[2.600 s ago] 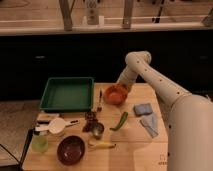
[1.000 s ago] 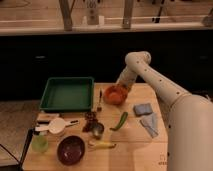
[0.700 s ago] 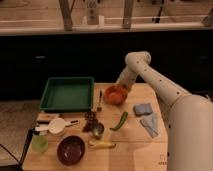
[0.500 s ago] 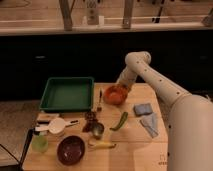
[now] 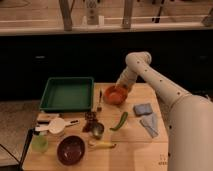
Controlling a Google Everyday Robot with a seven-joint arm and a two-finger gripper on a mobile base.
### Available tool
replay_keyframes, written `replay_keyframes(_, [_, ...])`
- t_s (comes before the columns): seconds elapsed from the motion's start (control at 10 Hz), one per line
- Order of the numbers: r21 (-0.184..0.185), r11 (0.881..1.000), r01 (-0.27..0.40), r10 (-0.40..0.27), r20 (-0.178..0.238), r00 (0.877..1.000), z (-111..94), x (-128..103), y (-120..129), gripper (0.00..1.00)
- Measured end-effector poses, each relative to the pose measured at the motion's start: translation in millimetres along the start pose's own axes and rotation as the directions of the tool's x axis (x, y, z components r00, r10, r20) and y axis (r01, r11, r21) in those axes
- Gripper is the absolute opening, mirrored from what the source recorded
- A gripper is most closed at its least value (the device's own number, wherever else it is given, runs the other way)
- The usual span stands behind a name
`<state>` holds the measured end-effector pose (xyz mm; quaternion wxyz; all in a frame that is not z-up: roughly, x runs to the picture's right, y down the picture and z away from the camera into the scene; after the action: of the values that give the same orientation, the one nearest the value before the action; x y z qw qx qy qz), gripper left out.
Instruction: Place apple in red bowl
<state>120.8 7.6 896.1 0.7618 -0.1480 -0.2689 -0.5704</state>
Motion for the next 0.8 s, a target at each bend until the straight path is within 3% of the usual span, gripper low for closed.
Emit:
replay_keyframes(0.5, [-0.002, 0.999, 0.049, -0.049, 0.006, 0.999, 3, -2, -17, 0.66])
replay_keyframes(0.7, [-0.002, 0.998, 0.063, -0.063, 0.009, 0.998, 5, -2, -23, 0.8])
replay_keyframes(0.8, [-0.002, 0.998, 0.068, -0.068, 0.009, 0.998, 6, -2, -25, 0.8])
